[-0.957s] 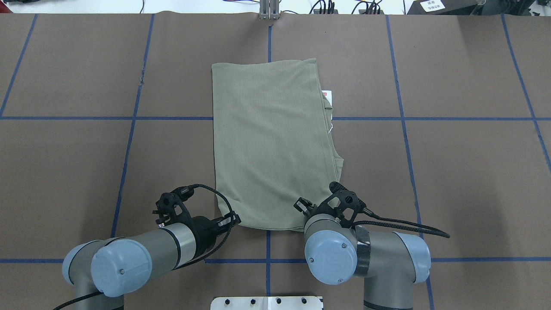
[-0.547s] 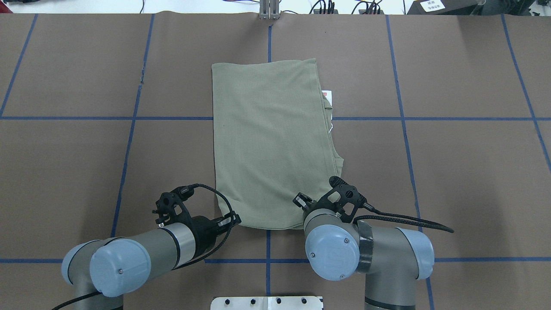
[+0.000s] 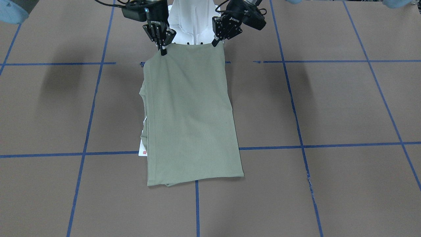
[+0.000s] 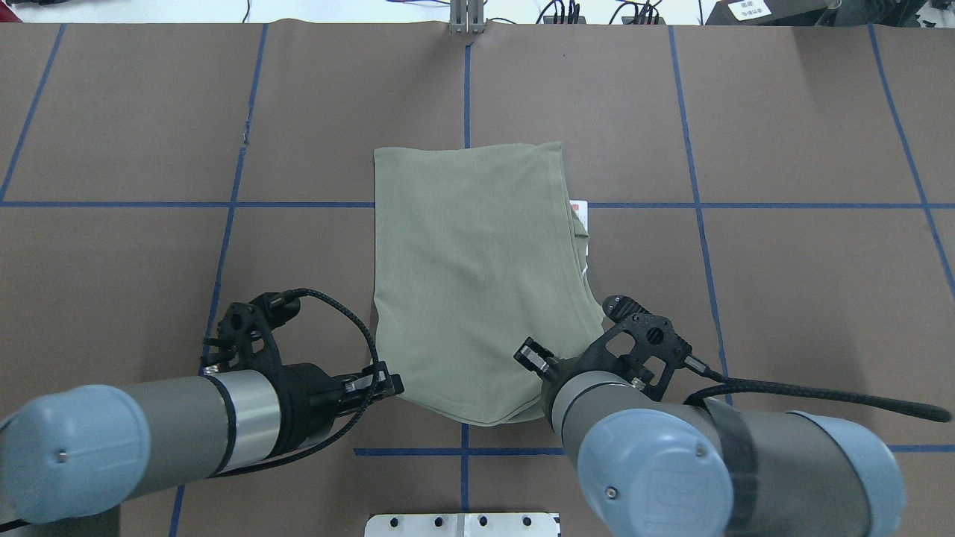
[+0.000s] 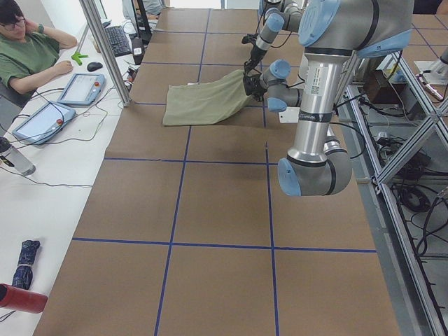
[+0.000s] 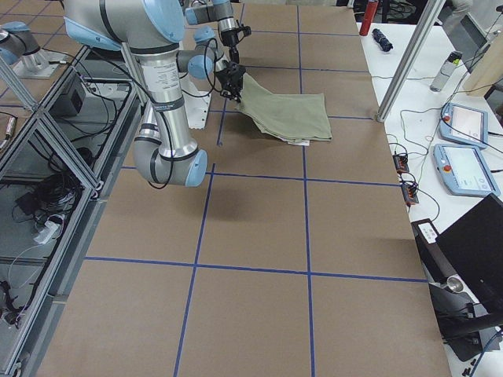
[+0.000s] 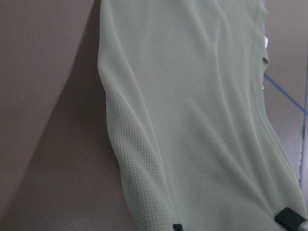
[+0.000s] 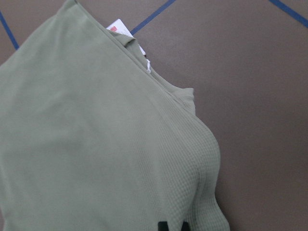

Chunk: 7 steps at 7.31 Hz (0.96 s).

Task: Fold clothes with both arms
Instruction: 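Lift the near edge with both grippers and fold it away from the robot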

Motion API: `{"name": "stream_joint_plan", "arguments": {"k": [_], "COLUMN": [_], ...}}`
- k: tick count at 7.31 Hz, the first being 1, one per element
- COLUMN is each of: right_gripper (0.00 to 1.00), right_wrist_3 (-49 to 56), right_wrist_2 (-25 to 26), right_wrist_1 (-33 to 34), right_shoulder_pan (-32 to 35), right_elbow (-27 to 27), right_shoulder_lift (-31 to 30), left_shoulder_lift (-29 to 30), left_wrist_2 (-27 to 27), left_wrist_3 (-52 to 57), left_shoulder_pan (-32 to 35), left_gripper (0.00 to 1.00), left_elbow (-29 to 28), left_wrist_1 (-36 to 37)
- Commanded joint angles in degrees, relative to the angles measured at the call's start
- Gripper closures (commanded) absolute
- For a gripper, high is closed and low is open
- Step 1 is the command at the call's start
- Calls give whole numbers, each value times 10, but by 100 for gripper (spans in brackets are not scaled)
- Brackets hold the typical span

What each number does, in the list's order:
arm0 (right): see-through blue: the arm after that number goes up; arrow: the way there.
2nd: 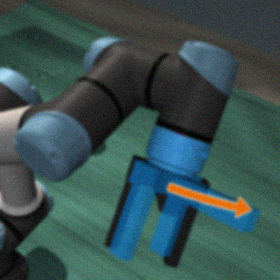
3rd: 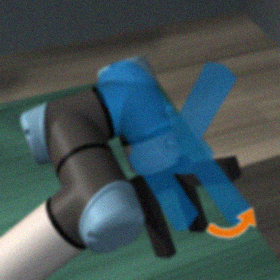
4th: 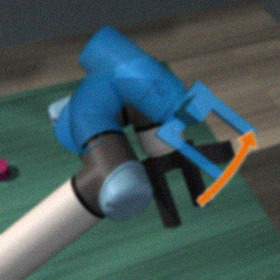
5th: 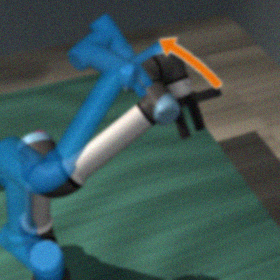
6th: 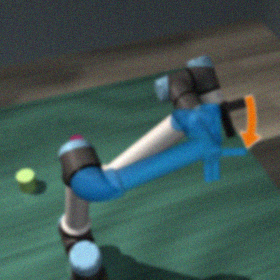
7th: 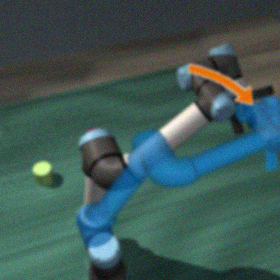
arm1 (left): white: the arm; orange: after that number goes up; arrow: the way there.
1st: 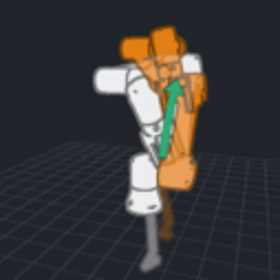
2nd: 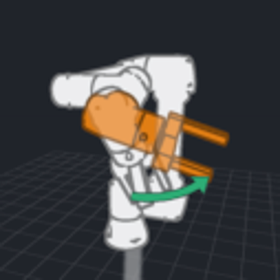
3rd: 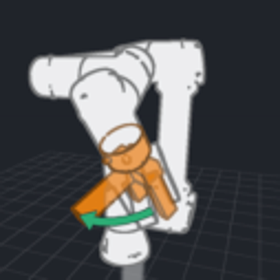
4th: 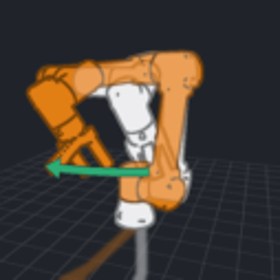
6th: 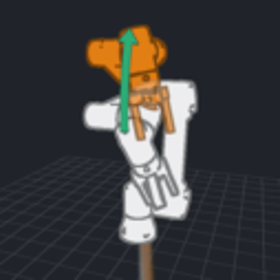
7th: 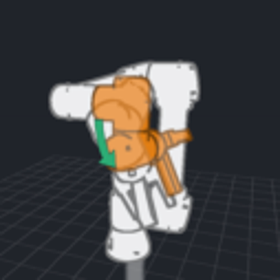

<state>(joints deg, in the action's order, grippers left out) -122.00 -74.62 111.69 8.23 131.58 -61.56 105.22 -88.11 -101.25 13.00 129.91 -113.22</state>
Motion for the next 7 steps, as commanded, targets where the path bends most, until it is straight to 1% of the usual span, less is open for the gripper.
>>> {"name": "stream_joint_plan", "arguments": {"k": [1, 2, 3, 4, 5, 6, 7], "right_gripper": [100, 100, 100, 100, 100, 100, 100], "right_wrist_3": [2, 11, 58, 69, 81, 102, 120], "right_wrist_2": [-24, -20, -19, -21, -22, -22, -23], "right_wrist_1": [66, 60, 7, -21, -61, -84, -109], "right_shoulder_pan": [-6, -4, 17, 43, 61, 83, 104], "right_elbow": [49, 6, -30, -74, -112, -142, -169], "right_shoulder_lift": [26, 28, 29, 30, 30, 31, 31], "left_shoulder_lift": [8, 22, 51, 73, 75, 77, 93], "left_wrist_2": [-39, -35, -35, -35, -35, -35, -35], "left_wrist_3": [2, 24, 49, 54, 67, 87, 100], "left_shoulder_pan": [14, 19, 39, 54, 69, 86, 114], "left_gripper": [100, 100, 100, 100, 100, 100, 100], "left_elbow": [97, 67, 15, -37, -58, -81, -124], "left_wrist_1": [120, 121, 120, 118, 116, 115, 115]}}
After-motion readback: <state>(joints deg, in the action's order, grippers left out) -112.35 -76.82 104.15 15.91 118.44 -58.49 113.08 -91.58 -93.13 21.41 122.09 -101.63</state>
